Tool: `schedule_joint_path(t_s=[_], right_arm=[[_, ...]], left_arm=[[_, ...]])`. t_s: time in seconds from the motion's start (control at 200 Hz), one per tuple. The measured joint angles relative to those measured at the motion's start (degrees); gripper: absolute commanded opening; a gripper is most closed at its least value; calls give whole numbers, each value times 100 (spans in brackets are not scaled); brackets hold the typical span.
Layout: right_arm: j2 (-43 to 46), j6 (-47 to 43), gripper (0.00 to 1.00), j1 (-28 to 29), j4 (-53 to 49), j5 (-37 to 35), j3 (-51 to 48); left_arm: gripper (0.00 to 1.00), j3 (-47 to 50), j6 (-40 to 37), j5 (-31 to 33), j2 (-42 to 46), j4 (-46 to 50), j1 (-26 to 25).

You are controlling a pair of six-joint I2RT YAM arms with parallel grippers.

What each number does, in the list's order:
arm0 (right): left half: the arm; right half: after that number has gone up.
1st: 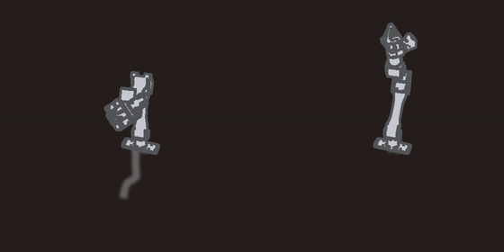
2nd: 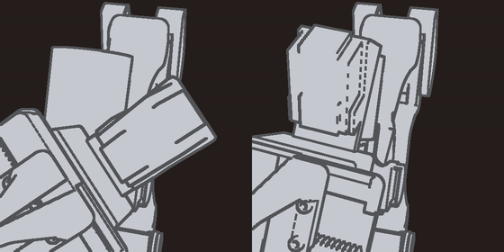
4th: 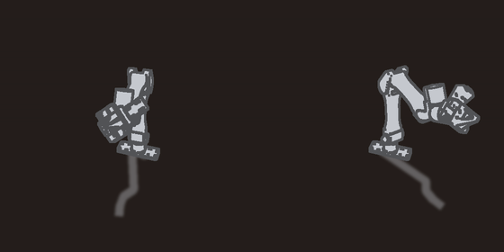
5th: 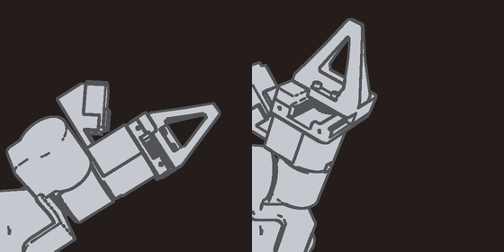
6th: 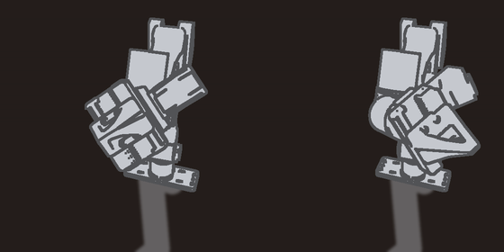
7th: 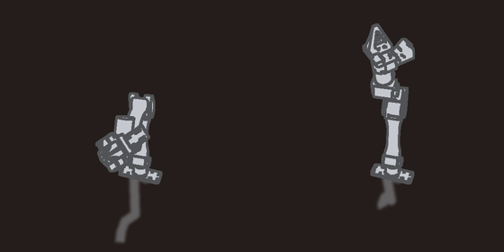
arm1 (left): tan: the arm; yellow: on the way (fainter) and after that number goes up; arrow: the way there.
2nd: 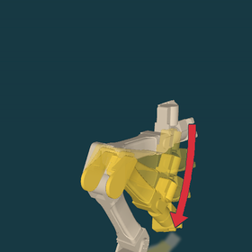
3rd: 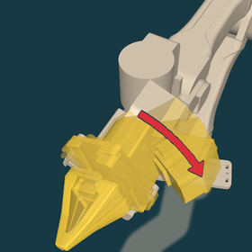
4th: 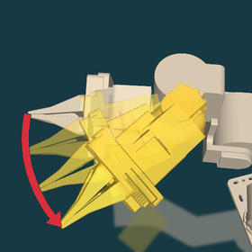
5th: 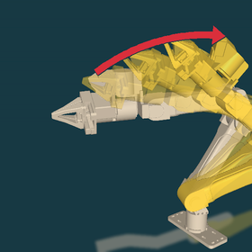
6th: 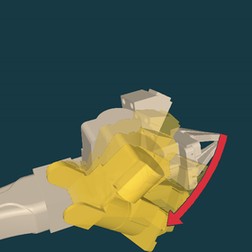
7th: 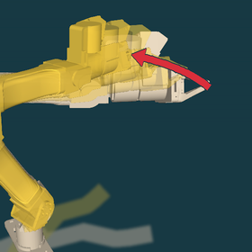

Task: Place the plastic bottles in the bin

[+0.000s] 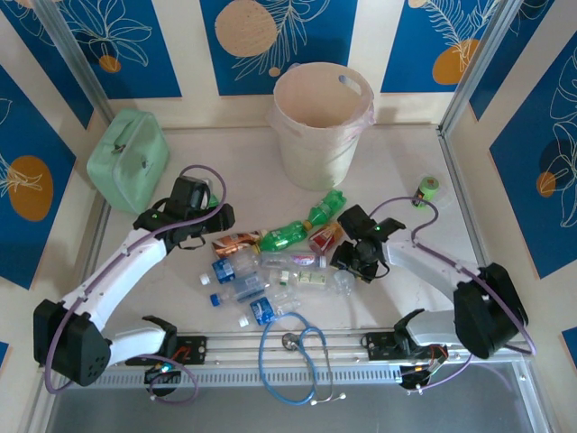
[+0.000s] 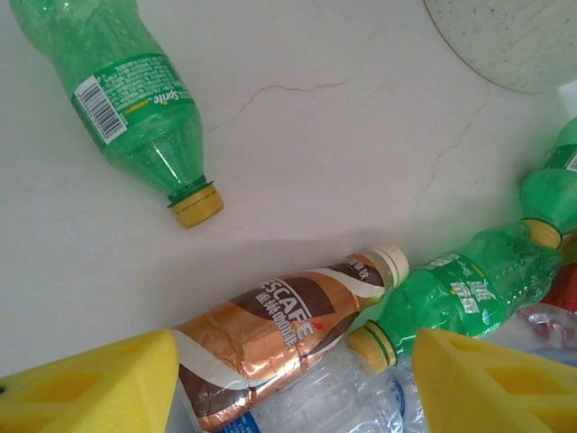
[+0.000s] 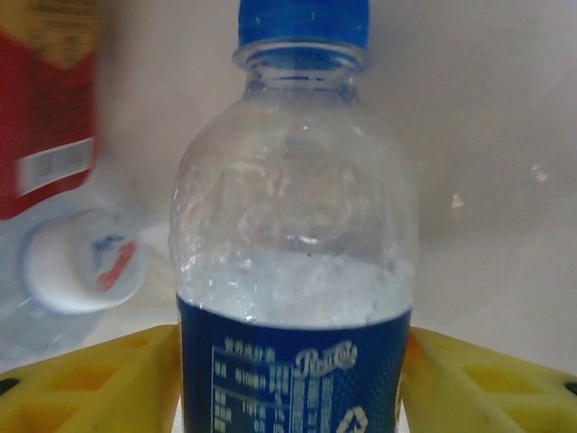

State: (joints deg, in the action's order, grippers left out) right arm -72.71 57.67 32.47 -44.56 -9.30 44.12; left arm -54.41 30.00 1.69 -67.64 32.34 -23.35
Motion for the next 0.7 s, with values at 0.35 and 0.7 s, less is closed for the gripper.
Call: schedule_joint_path(t_s=[0.35,0.7], right_arm=[[1233,-66,62,249,-260,-184,0],[352,-229,73,234,-522,-225,81]], left_arm=[[68,0,116,-22,-111,-39,28],[67,2,122,-39,-111,-44,37]])
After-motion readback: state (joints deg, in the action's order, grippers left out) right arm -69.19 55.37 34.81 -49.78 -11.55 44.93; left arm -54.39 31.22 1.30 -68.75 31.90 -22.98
